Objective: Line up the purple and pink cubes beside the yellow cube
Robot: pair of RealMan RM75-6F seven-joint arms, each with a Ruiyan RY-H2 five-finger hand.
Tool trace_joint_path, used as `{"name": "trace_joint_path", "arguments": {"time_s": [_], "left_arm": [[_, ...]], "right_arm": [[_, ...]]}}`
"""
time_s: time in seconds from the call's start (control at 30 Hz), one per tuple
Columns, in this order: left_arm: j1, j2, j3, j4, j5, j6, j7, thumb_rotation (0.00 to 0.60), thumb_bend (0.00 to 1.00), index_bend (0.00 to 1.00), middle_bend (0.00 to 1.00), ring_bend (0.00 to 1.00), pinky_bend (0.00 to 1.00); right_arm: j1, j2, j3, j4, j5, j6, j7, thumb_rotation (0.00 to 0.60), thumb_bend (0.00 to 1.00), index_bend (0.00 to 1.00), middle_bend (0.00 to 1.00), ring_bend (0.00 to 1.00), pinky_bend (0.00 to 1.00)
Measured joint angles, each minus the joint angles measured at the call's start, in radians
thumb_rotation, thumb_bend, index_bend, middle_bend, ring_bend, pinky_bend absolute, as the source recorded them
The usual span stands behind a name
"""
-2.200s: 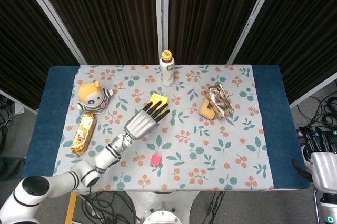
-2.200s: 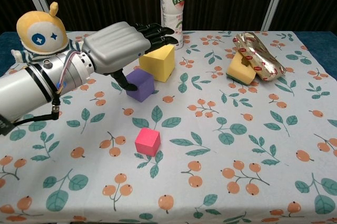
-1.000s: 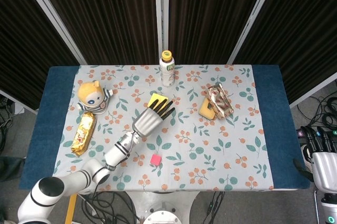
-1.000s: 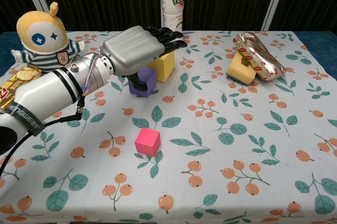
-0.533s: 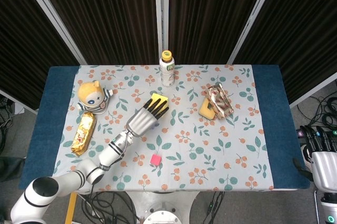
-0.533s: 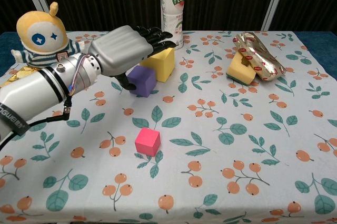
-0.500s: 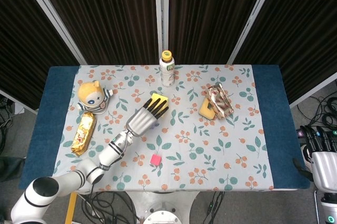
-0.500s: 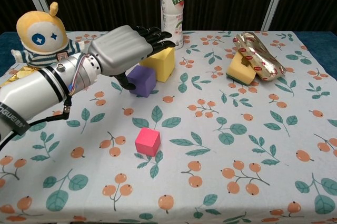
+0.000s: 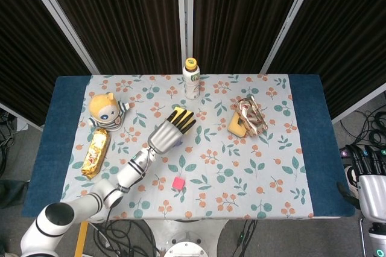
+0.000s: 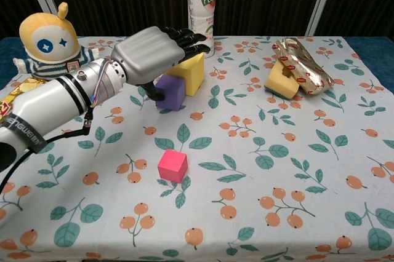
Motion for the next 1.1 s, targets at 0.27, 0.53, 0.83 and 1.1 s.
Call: {"name": "trace_joint_path", "arguments": {"time_s": [0.27,0.53,0.83,1.1], "left_arm": [[-0.011,-0.007,-0.008,0.017,-0.010,-0.013,-0.001,0.600,0.00,0.05,0.00,0.00,0.19],[-0.012,-0.016,-0.007,0.044,-0.018,-0.022,-0.012,0.600,0.00,0.05,0.00,0.00,0.19],[-0.023,-0.037,-0.019,0.060,-0.034,-0.034,-0.021,0.600,0.00,0.05,0.00,0.00,0.19],[-0.020,-0.041,-0.018,0.066,-0.041,-0.038,-0.020,0.600,0.00,0.05,0.00,0.00,0.19]], "right_arm": [[-0.002,0.002,0.001,-0.002,0.001,0.002,-0.003,0.600,0.16,0.06,0.09,0.00,0.12],[-0.001,0.002,0.001,-0.006,0.000,0.000,-0.009,0.600,0.16,0.06,0.09,0.00,0.12],[-0.004,0.003,0.001,-0.012,0.001,0.003,-0.017,0.600,0.16,0.06,0.09,0.00,0.12],[-0.006,0.003,0.001,-0.013,0.000,0.004,-0.017,0.600,0.16,0.06,0.09,0.00,0.12]]}}
